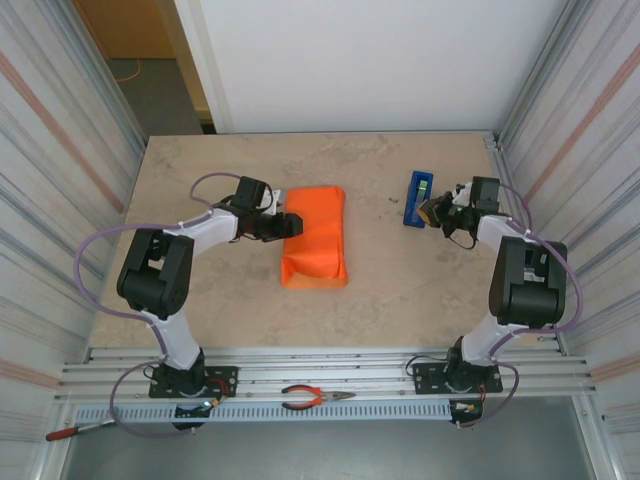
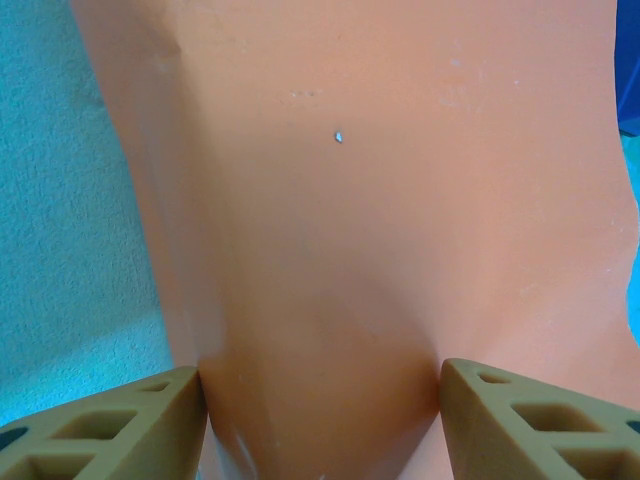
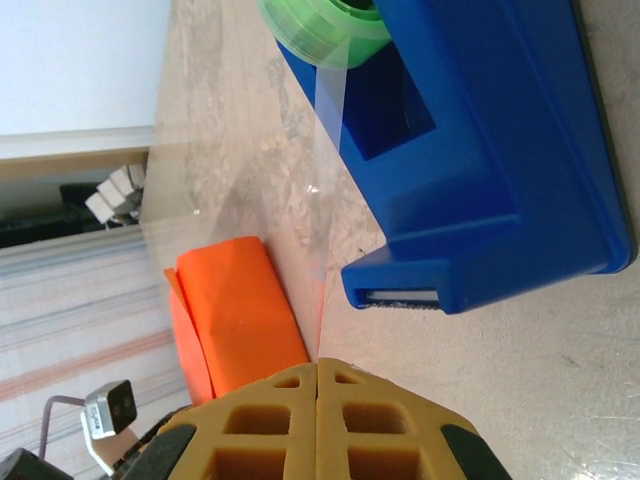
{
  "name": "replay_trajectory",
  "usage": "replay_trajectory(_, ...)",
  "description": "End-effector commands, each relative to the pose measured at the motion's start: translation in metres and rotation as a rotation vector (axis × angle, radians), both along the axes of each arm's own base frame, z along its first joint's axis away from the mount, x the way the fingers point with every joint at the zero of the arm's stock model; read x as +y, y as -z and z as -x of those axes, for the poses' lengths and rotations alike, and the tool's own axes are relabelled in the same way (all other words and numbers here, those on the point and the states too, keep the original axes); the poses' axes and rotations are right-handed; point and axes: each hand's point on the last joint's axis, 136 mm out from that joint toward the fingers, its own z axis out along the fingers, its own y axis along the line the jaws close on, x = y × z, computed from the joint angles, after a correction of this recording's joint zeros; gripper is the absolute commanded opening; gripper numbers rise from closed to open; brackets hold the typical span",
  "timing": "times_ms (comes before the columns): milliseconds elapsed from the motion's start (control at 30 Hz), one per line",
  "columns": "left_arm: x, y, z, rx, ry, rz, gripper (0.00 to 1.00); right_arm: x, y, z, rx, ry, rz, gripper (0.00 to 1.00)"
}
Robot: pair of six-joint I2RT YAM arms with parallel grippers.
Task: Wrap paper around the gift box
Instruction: Tear off the tape with the cutter.
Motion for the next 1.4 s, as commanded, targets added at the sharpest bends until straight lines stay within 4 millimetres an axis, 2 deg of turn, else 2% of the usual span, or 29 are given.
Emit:
replay_trajectory(0, 0.012, 0.046, 0.031, 0.131, 0.024, -0.139, 0.62, 0.009, -0.005, 0.012, 0.008, -0.015, -0.025, 0.00)
replay_trajectory(333, 0.011, 0.047, 0.032, 0.134, 0.025, -0.140, 0.62, 0.011, 0.011, 0.020, 0.037, -0.012, -0.023, 0.00)
replay_trajectory(800, 0.012, 0.045, 0.031, 0.127, 0.027, -0.143, 0.62, -0.006, 0.051, 0.028, 0.110, 0.039, -0.010, 0.00)
replay_trajectory(1167, 0.012, 0.046, 0.031, 0.127, 0.026, -0.147, 0.62, -0.005, 0.082, 0.024, 0.162, 0.050, -0.051, 0.00)
replay_trajectory(1367, 0.012, 0.046, 0.031, 0.127, 0.026, -0.145, 0.62, 0.003, 0.092, 0.023, 0.177, 0.047, -0.078, 0.00)
